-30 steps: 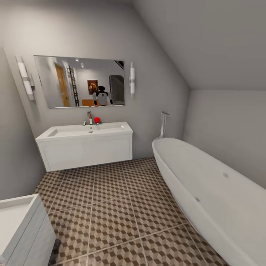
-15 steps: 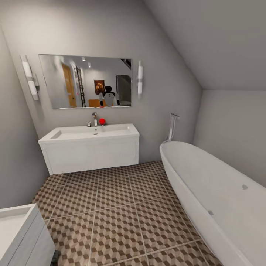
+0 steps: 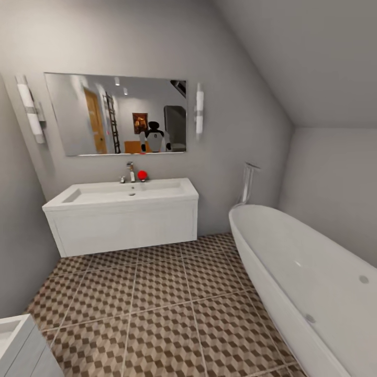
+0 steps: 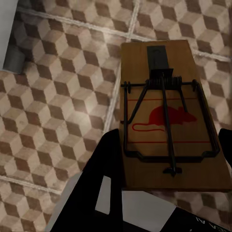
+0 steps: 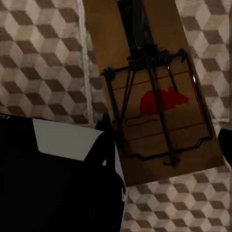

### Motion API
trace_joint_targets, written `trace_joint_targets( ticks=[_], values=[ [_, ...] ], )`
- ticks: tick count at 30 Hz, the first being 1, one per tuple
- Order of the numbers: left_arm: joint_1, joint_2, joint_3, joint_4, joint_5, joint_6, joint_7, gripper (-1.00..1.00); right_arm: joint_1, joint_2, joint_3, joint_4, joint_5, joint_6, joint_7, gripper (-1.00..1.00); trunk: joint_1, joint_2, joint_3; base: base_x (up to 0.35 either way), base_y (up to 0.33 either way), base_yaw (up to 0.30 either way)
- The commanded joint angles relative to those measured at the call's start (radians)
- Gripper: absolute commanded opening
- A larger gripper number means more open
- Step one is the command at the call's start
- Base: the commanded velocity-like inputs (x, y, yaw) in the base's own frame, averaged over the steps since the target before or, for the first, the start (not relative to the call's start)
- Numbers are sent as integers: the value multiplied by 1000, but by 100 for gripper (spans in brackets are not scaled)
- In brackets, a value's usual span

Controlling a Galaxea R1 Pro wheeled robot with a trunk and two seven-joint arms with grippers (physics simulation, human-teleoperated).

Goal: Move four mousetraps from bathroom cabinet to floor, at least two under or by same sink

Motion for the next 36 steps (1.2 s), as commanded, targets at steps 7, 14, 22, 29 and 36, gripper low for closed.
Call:
trace_joint_targets(
  ticks=[7,14,22,29,36],
  values=[
    [-1,0,-8,0,6,-2,6,-100,-1,-2,-3,1,8,-4,2,-100,1,-1,-1,323,0,206],
    [-1,0,-8,0,6,-2,6,-100,-1,-3,-3,1,8,-3,2,-100,1,-1,-1,323,0,85],
    [-1,1,-8,0,6,-2,6,-100,-1,-2,-3,1,8,-3,2,-100,1,-1,-1,323,0,26],
    [-1,0,-8,0,4,-2,6,-100,-1,-5,-3,1,7,-6,2,-100,1,-1,-1,323,0,114],
    [-1,0,-8,0,4,-2,6,-100,-1,-4,-3,1,8,-5,2,-100,1,-1,-1,323,0,15]
  ],
)
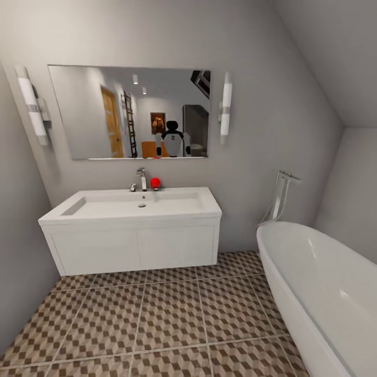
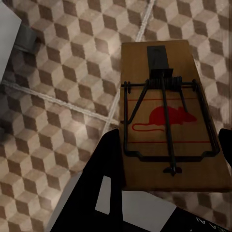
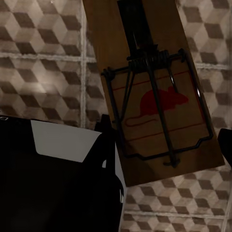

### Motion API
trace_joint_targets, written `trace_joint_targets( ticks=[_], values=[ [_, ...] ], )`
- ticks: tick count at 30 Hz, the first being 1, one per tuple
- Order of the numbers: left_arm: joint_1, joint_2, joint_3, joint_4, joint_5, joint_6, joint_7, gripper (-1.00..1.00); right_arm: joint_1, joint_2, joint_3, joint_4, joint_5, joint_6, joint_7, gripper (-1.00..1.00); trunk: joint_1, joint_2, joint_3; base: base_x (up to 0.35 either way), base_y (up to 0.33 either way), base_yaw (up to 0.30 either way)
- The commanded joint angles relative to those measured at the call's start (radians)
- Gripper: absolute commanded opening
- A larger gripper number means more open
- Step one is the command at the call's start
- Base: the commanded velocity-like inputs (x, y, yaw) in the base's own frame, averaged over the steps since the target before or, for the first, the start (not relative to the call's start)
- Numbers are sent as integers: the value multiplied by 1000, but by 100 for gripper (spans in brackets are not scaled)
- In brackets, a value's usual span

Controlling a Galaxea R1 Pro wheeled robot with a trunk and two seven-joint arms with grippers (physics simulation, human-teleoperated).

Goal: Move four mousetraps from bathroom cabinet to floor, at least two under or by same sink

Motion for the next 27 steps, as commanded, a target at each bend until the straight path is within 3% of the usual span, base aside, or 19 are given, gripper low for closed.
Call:
trace_joint_targets(
  ticks=[1,12,27],
  values=[
    [-1,0,-9,0,5,-2,6,-100,-1,0,-3,1,8,2,2,-100,1,-1,-1,323,0,4],
    [-1,0,-9,0,5,-2,6,-100,-1,1,-3,1,7,5,2,-100,1,-1,-1,323,0,38],
    [-1,1,-9,0,6,-2,6,-100,-1,-1,-3,1,6,2,2,-100,1,-1,-1,323,0,254]
  ],
)
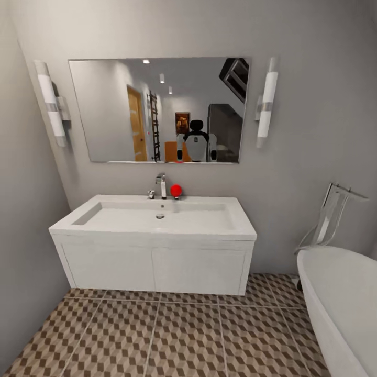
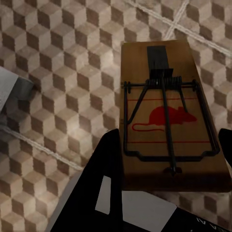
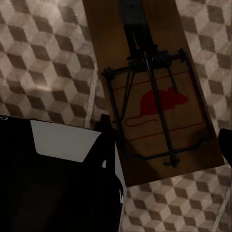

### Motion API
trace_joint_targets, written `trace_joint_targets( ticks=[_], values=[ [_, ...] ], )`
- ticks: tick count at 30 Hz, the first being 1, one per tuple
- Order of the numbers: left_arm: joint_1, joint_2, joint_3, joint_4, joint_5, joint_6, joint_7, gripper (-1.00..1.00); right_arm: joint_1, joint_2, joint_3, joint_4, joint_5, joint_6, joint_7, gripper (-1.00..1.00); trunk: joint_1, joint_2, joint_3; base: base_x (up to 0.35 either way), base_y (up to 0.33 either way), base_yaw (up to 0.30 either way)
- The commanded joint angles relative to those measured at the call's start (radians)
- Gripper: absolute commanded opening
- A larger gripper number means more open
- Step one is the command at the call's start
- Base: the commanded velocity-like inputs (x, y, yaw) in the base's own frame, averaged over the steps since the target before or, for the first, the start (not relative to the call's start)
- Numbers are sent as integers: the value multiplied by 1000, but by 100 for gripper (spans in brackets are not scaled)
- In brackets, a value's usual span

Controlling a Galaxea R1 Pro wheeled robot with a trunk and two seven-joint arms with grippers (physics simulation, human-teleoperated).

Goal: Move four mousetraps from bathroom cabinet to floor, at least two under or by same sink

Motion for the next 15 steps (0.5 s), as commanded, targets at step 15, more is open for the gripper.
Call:
trace_joint_targets(
  ticks=[15],
  values=[
    [-1,-2,-9,0,5,-2,6,-100,-1,-2,-4,1,7,2,2,-100,1,-1,-1,219,0,132]
  ],
)
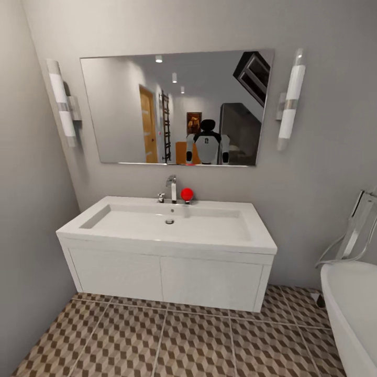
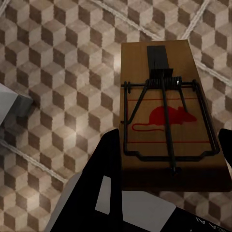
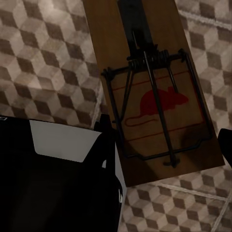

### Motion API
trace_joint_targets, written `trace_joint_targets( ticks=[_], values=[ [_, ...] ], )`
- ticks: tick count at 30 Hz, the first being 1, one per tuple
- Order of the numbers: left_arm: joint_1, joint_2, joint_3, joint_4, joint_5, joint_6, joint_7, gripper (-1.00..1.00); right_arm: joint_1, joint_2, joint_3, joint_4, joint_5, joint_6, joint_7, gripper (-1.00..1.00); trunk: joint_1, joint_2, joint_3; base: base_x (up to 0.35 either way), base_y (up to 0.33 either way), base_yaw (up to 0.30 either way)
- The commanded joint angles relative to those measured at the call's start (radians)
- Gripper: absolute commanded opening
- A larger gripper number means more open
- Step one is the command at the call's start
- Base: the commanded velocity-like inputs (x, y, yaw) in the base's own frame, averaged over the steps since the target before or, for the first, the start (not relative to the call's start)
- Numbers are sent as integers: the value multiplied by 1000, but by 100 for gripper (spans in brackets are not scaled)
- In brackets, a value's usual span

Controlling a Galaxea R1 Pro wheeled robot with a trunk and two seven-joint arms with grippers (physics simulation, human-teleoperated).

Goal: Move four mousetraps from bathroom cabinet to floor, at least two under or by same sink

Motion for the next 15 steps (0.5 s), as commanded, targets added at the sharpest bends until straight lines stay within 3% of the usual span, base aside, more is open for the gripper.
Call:
trace_joint_targets(
  ticks=[1,10,15],
  values=[
    [-1,0,-9,0,5,-2,6,-100,-1,0,-3,1,8,2,2,-100,0,-1,-1,27,0,8],
    [-1,-2,-12,-2,-7,-2,5,-100,-1,-2,-8,0,4,-2,2,-100,0,-1,-1,9,0,2],
    [-1,0,-14,-10,-37,-2,3,-100,-1,-2,-13,-1,7,-24,2,-100,0,-1,-1,0,0,0]
  ],
)
